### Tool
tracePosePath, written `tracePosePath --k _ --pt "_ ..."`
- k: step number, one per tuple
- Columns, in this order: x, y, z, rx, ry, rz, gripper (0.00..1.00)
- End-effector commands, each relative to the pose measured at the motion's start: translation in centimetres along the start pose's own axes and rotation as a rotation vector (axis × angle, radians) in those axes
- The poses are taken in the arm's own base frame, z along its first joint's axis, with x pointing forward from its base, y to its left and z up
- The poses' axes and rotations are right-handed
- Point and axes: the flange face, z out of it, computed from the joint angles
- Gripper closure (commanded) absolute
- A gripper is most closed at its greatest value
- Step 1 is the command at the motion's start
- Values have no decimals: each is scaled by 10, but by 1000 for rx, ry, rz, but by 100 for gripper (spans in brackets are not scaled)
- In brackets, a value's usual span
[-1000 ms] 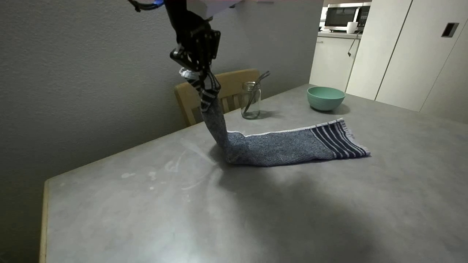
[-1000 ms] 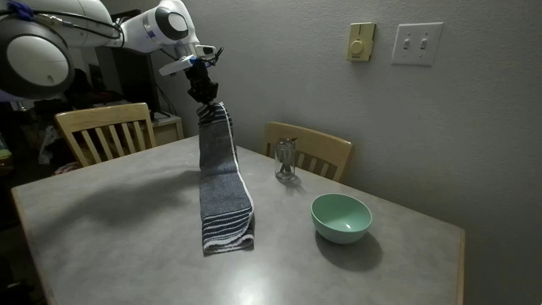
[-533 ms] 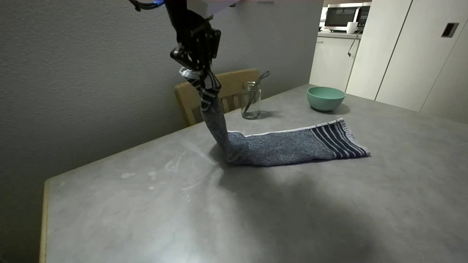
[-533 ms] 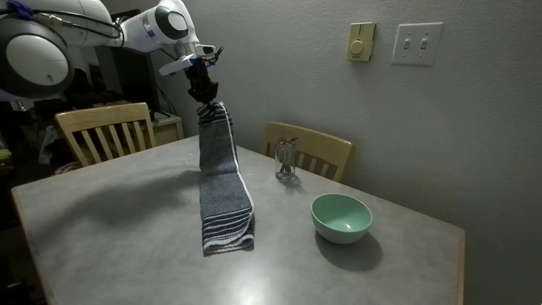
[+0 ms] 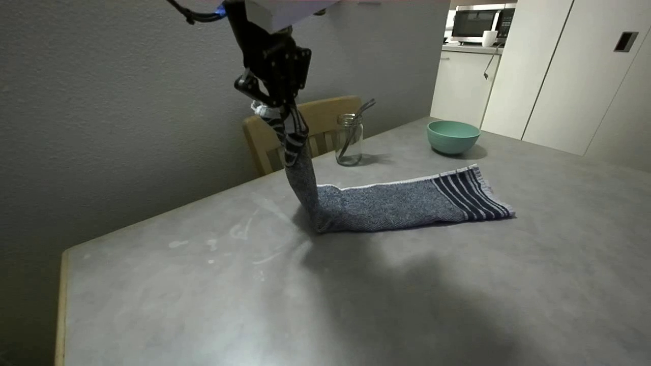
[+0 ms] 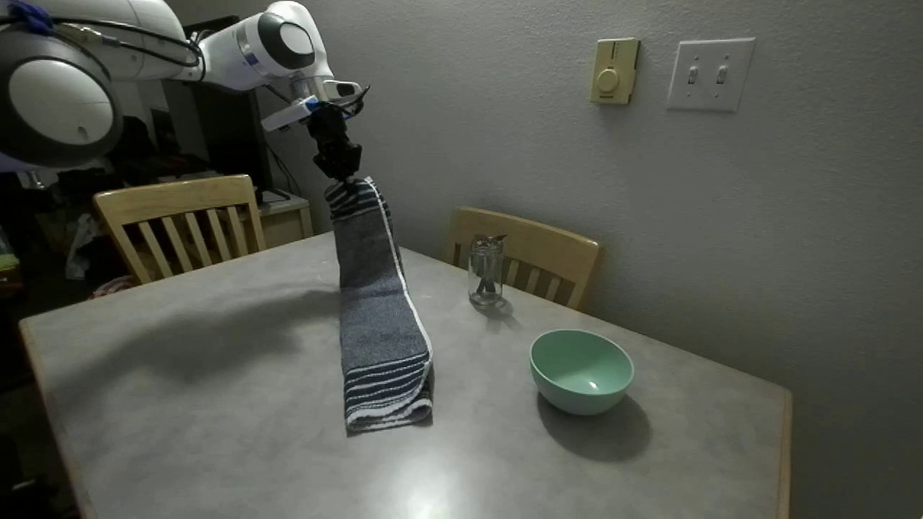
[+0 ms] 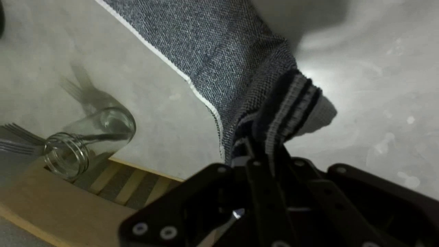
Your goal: Fold the towel
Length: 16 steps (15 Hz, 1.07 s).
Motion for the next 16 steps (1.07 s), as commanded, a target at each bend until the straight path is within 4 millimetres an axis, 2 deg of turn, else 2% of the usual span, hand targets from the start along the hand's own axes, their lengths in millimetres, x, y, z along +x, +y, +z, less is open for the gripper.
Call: tracePosePath --k 1,5,11,16 --pt "-13 -7 -10 -26 -69 114 98" --pt "-20 -6 -21 -54 -96 213 98" --pt "-23 34 -35 -101 -139 318 98" --pt "-26 71 -48 -79 -180 334 98"
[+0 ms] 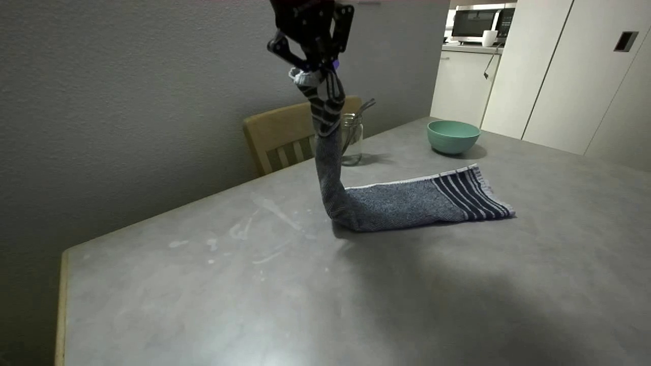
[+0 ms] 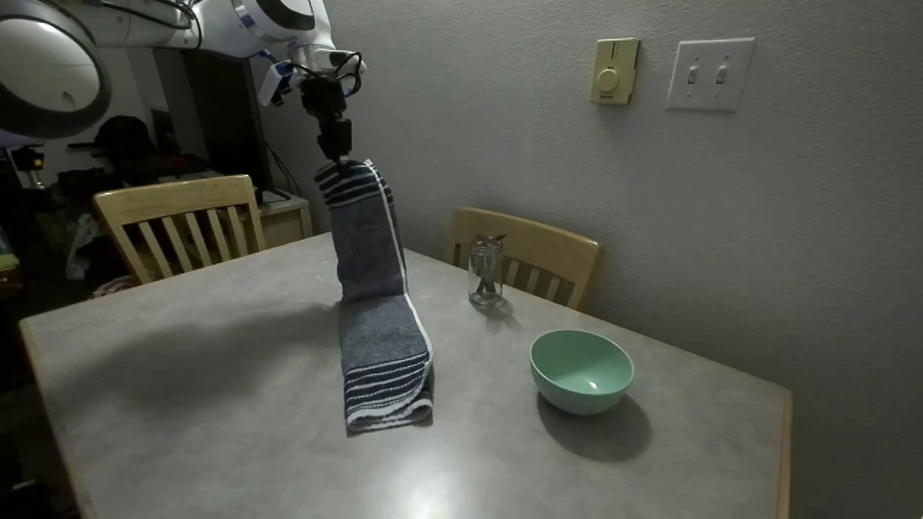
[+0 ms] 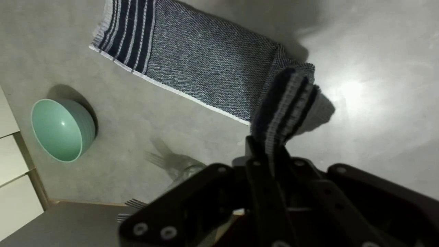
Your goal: Fold the towel
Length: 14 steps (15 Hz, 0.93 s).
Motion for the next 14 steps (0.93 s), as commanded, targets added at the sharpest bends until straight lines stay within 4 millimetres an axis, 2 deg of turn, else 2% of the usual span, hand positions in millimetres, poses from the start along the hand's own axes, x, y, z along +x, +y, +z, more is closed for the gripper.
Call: tracePosePath --k 1,4,8,14 --pt "4 30 -10 8 -46 10 98" --pt "9 47 -8 21 -71 27 98" --pt "6 67 -3 -14 -150 66 98" --pt "-4 83 3 -75 -256 119 98"
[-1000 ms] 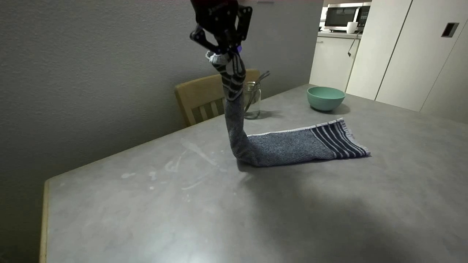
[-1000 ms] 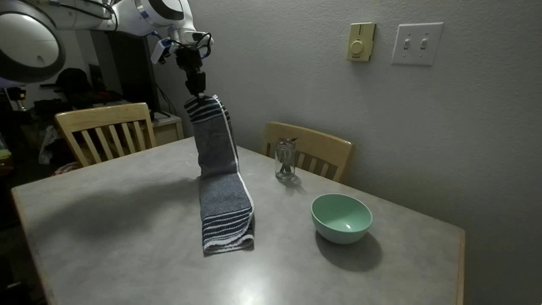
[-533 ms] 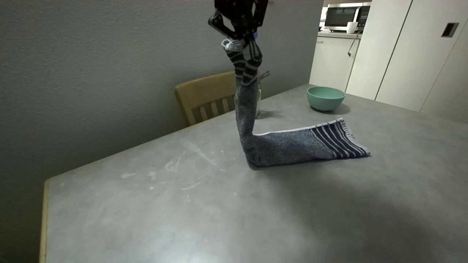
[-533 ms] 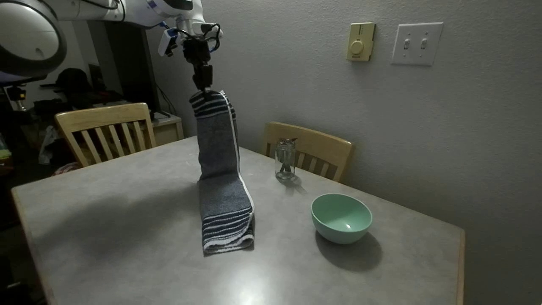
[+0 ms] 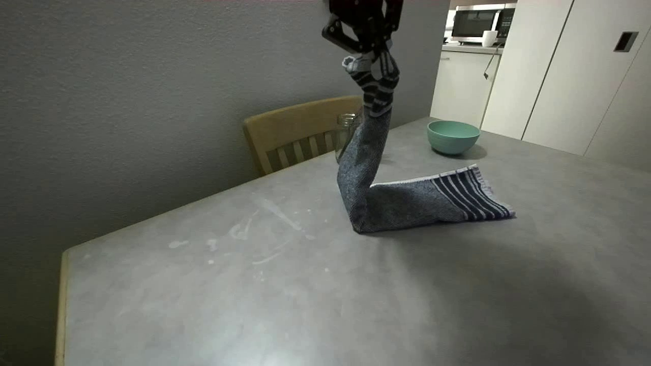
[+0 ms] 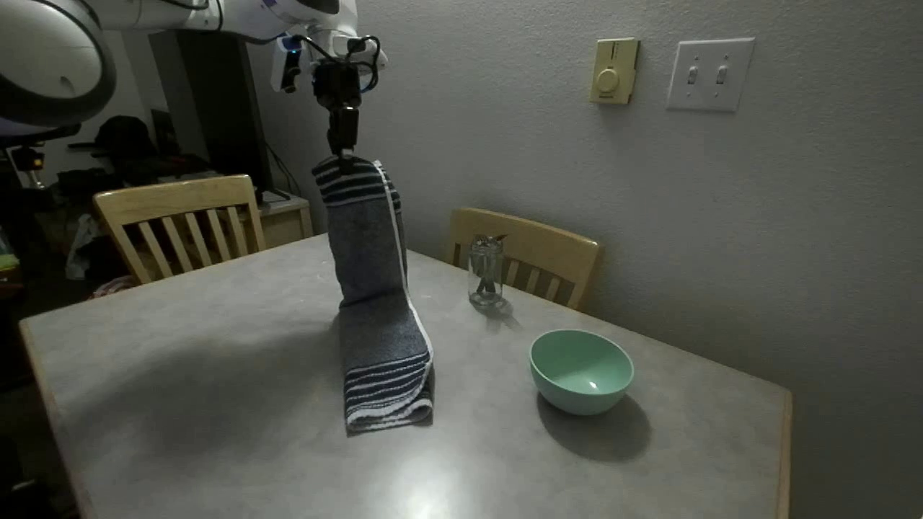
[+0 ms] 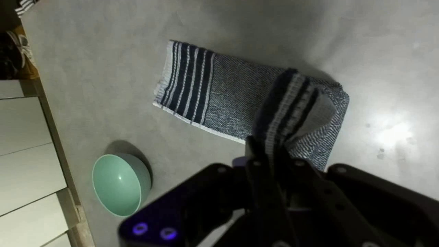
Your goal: Fold the towel
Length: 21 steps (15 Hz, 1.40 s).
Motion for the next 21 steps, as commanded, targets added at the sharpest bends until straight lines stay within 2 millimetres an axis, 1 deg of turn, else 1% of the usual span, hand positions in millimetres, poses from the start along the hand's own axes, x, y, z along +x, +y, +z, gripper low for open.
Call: tracePosePath --k 1,2,3,10,11,16,21 --pt "-7 15 -6 -3 -61 32 98" --pt "-2 3 2 -15 -26 16 98" --pt "-2 3 2 -16 -27 18 91" --pt "-3 0 5 -20 -29 15 91" --pt "-1 -1 10 -23 -42 3 98" --pt "-2 -3 34 -2 -166 -15 98" --pt "-19 -3 44 20 -343 8 98"
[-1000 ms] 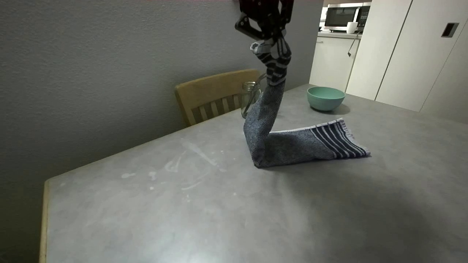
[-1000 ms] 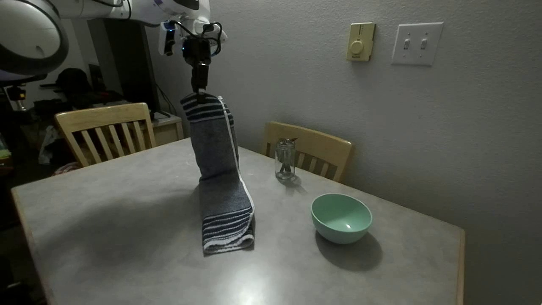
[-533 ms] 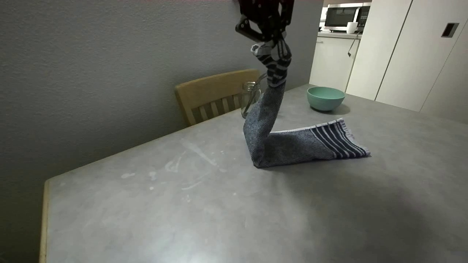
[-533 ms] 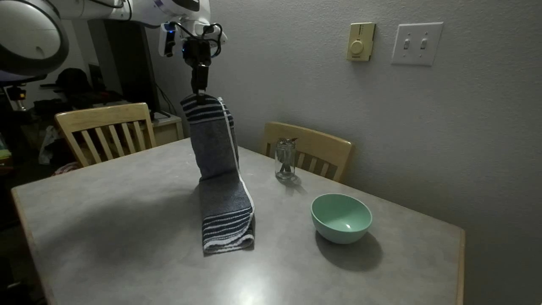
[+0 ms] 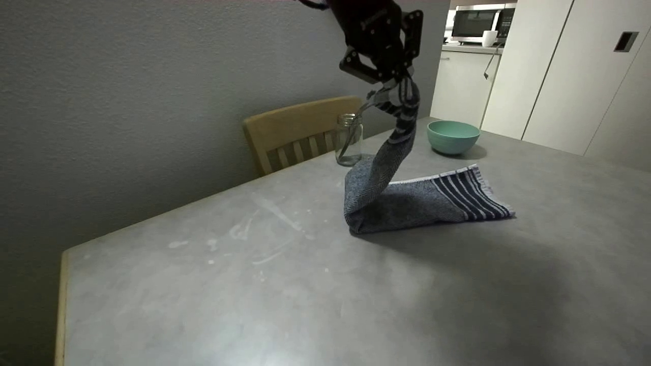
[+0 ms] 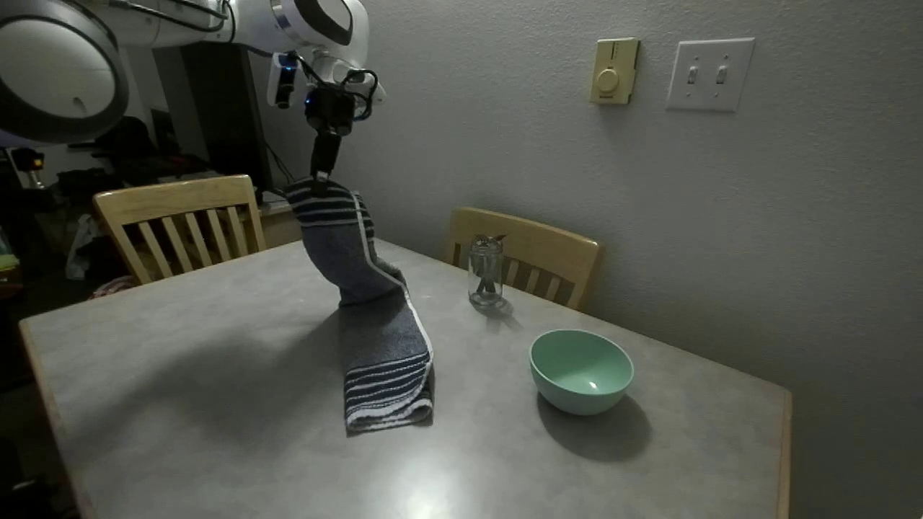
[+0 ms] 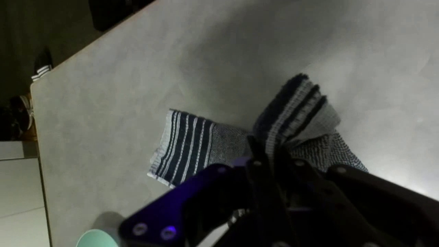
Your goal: Fold the towel
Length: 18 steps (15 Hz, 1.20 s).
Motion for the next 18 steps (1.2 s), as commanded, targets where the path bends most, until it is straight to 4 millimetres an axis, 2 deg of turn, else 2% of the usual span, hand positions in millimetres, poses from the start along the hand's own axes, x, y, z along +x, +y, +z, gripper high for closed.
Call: tracePosePath --k 1,5,9,14,18 --pt "-13 4 4 33 -128 16 98" --pt "-17 6 11 35 -222 71 98" --pt "-10 28 12 9 -236 139 98" --pt "-9 51 17 -55 -281 88 98" --pt "0 72 24 -39 -346 64 98"
